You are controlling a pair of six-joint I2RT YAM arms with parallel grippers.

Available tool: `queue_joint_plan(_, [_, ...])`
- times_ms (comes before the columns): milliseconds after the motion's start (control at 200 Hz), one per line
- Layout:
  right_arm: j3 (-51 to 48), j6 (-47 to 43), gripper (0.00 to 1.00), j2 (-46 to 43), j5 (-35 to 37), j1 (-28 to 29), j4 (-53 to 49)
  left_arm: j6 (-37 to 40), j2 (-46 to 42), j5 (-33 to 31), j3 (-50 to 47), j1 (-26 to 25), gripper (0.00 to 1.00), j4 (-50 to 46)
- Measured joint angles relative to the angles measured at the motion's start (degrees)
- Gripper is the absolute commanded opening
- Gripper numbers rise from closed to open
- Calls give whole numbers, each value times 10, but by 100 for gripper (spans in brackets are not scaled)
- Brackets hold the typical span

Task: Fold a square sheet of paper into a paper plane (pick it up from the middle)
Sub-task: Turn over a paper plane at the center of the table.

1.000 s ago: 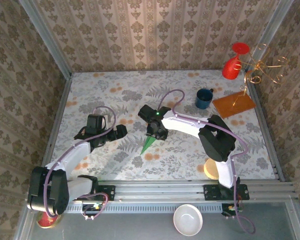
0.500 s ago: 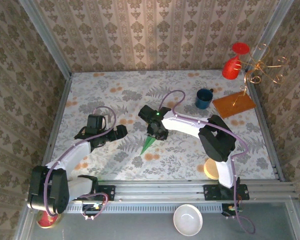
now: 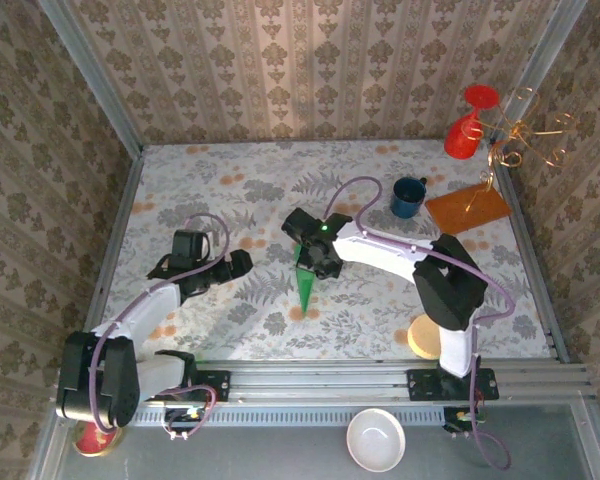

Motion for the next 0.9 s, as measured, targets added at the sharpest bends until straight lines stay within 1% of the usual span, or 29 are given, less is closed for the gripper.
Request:
queue_joint_plan(150, [13,-41,0,-5,-7,-3,9,-18,-4,6,-4,21,100,2])
queue_joint_plan(285, [22,-108,0,-14,-51,-12,59,-34,-25,12,-12,41,100,2])
queue_joint_plan(365, [17,-147,0,-24,-91,-21,104,-39,-43,12,-16,50,100,2])
queue_joint_plan(455, [-11,-181,0,-38,-150,-36,177,-43,-60,12,-16,51,99,1])
queue_joint_plan(615, [-74,-204,0,-42,-242,-66,279,-47,-72,20,-16,49,97,-1])
queue_joint_plan(720, [-122,-203,0,-38,-294,-86,346,-50,-66,23,-16,34,95,-1])
queue_joint_plan(795, [-151,-199,0,-29,-326,-100,386,-55,-47,23,-13,11,94,-2])
queue_joint_plan(900, [-185,-199,0,-18,-351,-117,424,-63,-12,21,2,-24,92,-9])
